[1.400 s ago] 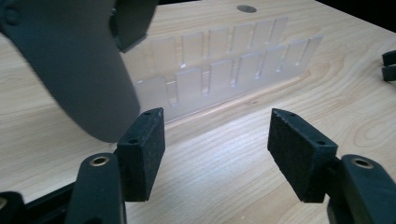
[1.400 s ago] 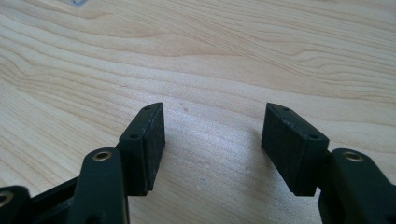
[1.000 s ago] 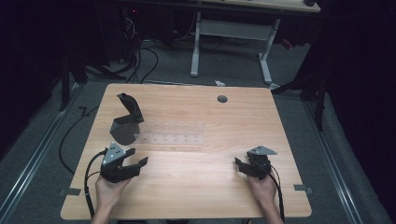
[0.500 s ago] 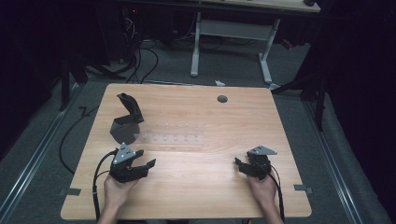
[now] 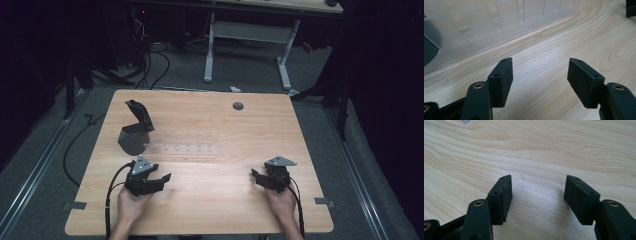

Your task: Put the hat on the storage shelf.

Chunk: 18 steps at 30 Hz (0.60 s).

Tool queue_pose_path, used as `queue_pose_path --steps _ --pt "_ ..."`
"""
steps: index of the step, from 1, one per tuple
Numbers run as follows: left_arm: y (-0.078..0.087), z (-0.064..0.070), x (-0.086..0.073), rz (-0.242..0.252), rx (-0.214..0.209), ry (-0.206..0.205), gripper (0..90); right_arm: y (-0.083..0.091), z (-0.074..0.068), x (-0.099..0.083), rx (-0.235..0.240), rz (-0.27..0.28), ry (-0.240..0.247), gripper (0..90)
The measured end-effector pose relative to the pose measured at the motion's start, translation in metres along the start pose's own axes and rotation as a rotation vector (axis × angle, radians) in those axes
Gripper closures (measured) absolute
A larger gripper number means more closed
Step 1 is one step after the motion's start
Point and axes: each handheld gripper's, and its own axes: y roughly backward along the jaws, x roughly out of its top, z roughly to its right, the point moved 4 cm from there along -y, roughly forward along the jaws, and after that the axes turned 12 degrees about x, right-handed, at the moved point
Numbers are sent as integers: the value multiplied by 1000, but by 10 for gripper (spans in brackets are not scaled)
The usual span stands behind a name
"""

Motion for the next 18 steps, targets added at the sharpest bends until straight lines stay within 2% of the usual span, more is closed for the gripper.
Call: queue_pose_path --steps 9,18 --pt "-17 -5 -12 -18 54 -69 380 0 0 0 0 0 -2 392" --pt "-28 -14 -19 -17 106 -111 379 0 -1 0 -1 -1 -5 391"
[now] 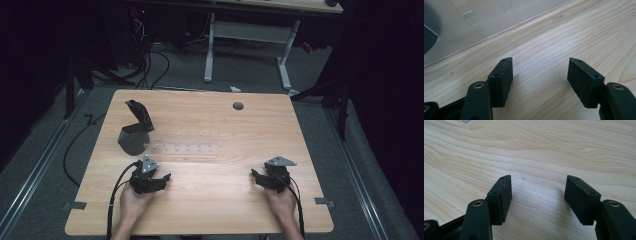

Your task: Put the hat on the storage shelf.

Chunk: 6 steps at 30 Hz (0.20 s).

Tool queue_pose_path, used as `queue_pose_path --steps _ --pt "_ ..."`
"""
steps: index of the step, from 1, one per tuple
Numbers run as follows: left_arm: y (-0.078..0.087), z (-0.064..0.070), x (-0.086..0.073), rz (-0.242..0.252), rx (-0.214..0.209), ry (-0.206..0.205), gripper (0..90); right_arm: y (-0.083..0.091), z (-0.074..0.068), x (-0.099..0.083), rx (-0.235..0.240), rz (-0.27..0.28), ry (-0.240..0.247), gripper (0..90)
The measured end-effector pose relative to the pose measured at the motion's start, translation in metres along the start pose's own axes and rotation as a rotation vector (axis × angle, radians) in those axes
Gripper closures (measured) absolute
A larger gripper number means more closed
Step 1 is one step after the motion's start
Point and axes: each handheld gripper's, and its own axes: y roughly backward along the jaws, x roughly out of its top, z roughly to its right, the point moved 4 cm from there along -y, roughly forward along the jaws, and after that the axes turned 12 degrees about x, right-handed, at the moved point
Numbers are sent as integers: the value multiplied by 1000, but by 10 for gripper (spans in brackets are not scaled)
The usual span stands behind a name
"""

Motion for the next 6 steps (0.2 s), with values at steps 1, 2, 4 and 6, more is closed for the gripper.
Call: queue_pose_path --steps 1,2,4,6 --pt "-1 0 0 2 -4 7 376 0 0 0 0 0 -1 390" --pt "-1 0 0 2 -3 10 375 0 0 0 -1 0 -1 389" --pt "-2 -1 1 9 -3 20 373 0 0 0 -1 1 0 389" --pt "-4 -2 2 9 5 32 366 0 0 0 -1 1 0 389"
